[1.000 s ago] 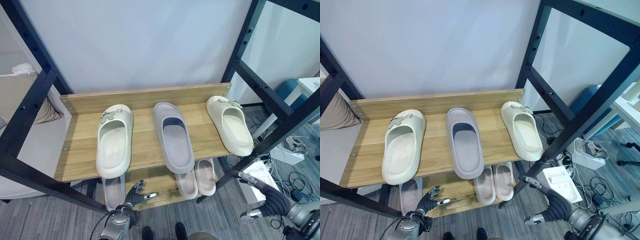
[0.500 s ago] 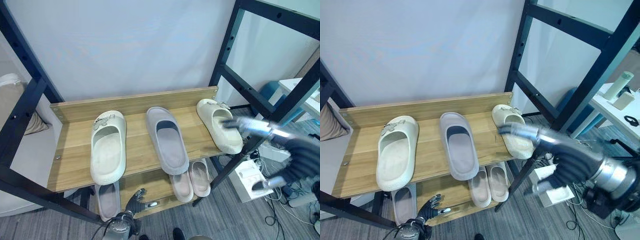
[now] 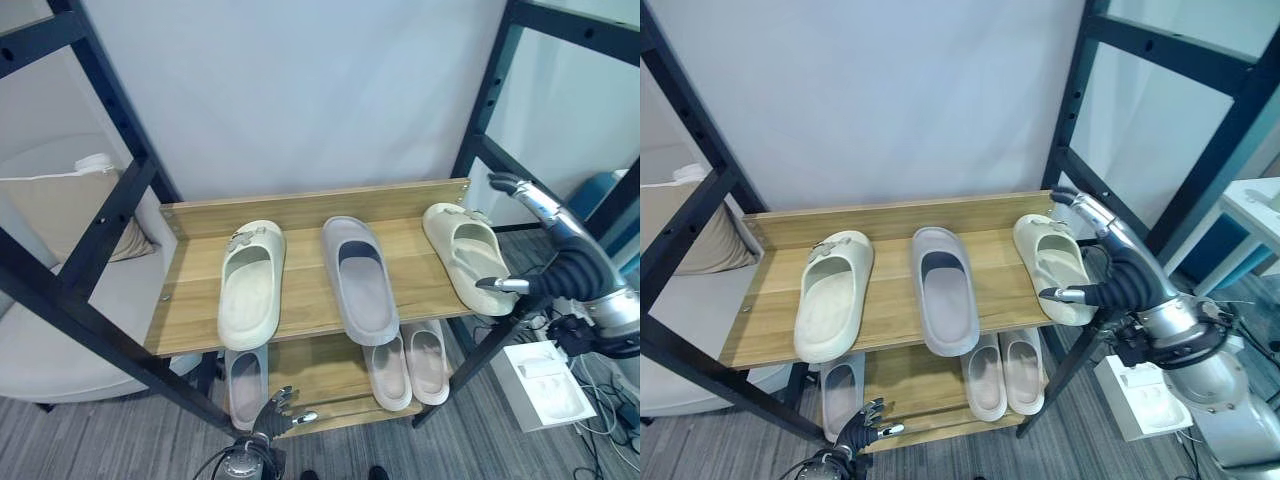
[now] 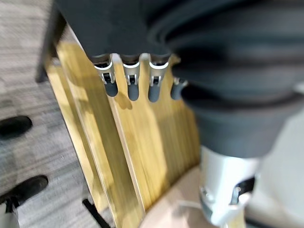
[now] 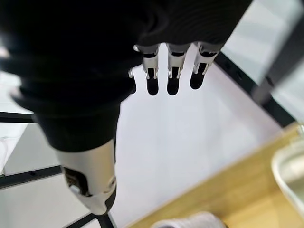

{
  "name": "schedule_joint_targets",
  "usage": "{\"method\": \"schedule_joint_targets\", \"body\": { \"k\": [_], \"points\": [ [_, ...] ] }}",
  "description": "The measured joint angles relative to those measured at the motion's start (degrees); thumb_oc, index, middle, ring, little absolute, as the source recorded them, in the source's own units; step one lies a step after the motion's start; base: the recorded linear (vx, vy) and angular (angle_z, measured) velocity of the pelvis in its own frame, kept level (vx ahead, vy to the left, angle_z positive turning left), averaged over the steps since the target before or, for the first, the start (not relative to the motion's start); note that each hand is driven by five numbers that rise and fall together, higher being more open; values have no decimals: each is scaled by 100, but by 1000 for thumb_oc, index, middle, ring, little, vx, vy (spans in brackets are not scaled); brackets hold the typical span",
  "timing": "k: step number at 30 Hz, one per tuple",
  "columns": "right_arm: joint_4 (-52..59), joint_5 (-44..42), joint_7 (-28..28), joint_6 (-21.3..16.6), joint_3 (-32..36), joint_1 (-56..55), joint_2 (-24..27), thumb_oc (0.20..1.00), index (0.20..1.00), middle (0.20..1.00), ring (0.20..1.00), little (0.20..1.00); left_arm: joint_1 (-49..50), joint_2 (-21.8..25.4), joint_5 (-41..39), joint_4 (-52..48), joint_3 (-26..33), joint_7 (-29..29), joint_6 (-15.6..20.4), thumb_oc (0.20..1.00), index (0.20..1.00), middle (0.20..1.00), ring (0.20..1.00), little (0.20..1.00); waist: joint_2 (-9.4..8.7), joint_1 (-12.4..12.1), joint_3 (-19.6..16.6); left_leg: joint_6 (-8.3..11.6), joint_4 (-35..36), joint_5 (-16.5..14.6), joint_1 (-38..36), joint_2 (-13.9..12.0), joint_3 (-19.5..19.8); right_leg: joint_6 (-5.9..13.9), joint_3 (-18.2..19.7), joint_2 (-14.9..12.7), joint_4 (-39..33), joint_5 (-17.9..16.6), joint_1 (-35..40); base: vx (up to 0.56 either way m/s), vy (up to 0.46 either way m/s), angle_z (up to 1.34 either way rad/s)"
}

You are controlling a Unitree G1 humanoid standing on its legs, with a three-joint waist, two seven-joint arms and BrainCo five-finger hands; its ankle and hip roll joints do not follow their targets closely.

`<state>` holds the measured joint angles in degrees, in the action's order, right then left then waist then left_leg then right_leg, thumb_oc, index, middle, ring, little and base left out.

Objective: Arrange the slippers neatly on the shoe rack.

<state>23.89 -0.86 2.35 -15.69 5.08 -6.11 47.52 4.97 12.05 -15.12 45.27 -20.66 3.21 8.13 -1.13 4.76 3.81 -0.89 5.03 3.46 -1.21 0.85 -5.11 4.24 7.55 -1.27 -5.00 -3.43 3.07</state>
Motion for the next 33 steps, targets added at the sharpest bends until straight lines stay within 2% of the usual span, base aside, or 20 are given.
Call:
{"method": "schedule_joint_targets", "body": {
  "k": [3,5,6,9,14,23,27,30,33],
  "points": [
    [-330,95,107,84,-254,157,-250,1000,1000,1000,1000,1000,4,37,0,-5,72,4,-4,1000,1000,1000,1000,1000,-7,-114,76,24,1,30,-5,17,100,-8,-123,-17,0,27,72,34,10,15],
    [-387,94,138,137,-298,185,-410,1000,1000,1000,1000,1000,-2,56,0,-8,68,3,-8,1000,1000,1000,1000,1000,-73,-108,145,4,0,77,-20,23,129,-1,-134,-18,0,42,76,24,4,15],
    [-464,99,186,151,-424,307,-505,1000,1000,1000,1000,1000,40,72,-1,-26,87,7,-6,1000,1000,1000,1000,1000,-91,-197,179,6,0,73,0,27,150,-2,-152,-21,0,50,76,0,0,0],
    [-567,153,264,242,-647,447,-613,1000,1000,1000,1000,1000,71,85,0,-20,76,5,-25,1000,1000,1000,1000,1000,-191,-257,258,-17,0,88,6,38,186,-8,-181,-31,0,56,77,24,9,9],
    [-691,209,337,251,-915,660,-833,1000,1000,1000,1000,1000,100,109,0,-5,96,11,-64,1000,1000,1000,1000,1000,-183,-367,292,-28,-1,89,5,51,292,-58,-283,-37,0,37,118,22,3,9],
    [-1189,540,391,371,-1106,932,-833,1000,1000,1000,1000,1000,111,115,-1,-17,116,59,-64,1000,1000,1000,1000,1000,-181,-461,321,-15,0,92,6,53,431,-83,-444,-33,-1,61,171,12,4,7],
    [-1640,649,408,443,-1241,1031,-856,1000,1000,1000,1000,1000,132,114,0,-7,113,59,-64,1000,1000,1000,1000,1000,-195,-575,330,10,0,94,18,54,483,-89,-470,-27,-2,74,177,10,3,8],
    [-1828,647,458,498,-1420,1072,-1003,1000,1000,1000,1000,1000,160,124,0,-4,117,60,-63,1000,1000,1000,1000,1000,-196,-683,331,10,1,96,48,56,503,-93,-495,-28,-2,77,179,0,0,0],
    [-1953,648,462,506,-1640,1218,-1181,1000,1000,1000,1000,1000,160,152,1,54,117,68,-61,1000,1000,1000,1000,1000,-218,-683,331,24,0,106,92,63,605,-98,-612,-30,-2,82,176,9,11,16]
  ]
}}
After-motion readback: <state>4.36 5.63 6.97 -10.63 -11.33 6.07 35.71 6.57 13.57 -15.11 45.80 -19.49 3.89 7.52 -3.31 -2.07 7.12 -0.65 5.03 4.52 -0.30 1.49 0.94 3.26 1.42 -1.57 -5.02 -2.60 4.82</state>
